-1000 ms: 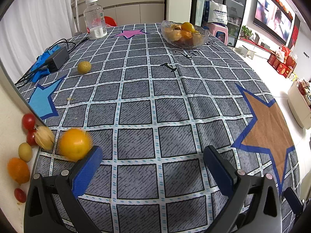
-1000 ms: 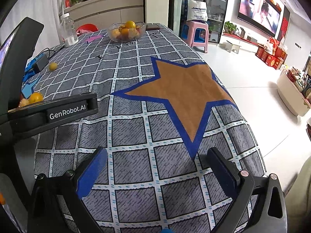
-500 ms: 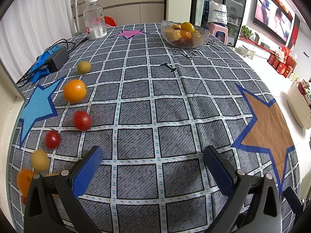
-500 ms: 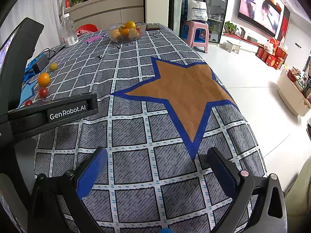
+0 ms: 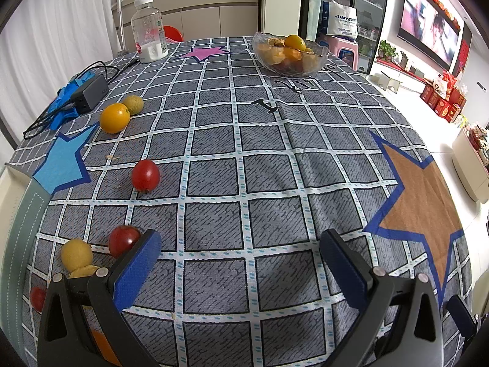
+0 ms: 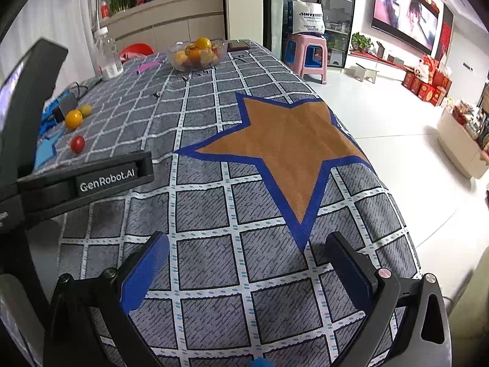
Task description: Organize fruits
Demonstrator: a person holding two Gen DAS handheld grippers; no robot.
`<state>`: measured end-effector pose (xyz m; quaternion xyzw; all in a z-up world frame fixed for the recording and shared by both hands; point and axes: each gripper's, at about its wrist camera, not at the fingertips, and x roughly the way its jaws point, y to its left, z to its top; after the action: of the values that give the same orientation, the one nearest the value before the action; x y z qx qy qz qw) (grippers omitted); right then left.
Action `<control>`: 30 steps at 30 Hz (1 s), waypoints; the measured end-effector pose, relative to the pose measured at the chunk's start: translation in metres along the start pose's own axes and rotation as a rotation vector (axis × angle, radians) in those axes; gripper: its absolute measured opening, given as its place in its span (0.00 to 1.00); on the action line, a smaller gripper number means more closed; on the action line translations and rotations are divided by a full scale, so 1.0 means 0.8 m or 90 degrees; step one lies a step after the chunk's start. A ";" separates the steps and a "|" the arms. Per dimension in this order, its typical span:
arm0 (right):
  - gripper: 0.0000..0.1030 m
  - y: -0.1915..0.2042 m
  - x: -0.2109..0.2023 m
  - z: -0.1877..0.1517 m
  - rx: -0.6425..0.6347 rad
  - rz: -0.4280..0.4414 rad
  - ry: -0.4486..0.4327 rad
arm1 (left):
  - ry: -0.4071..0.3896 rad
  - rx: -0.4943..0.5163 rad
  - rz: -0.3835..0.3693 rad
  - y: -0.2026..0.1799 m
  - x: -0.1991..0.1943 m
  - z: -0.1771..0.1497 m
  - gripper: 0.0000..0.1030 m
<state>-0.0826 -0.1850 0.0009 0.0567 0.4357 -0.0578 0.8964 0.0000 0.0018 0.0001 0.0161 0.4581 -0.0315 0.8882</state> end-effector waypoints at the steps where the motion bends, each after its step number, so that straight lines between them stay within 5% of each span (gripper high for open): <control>1: 1.00 -0.002 -0.001 0.000 0.006 0.006 -0.003 | 0.000 0.000 0.000 0.000 0.000 0.000 1.00; 30: 1.00 -0.007 -0.002 -0.002 0.020 0.013 -0.012 | 0.000 0.000 0.000 0.000 0.000 0.000 1.00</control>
<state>-0.0861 -0.1903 0.0010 0.0745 0.4258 -0.0560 0.9000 0.0000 0.0018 0.0001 0.0161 0.4581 -0.0316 0.8882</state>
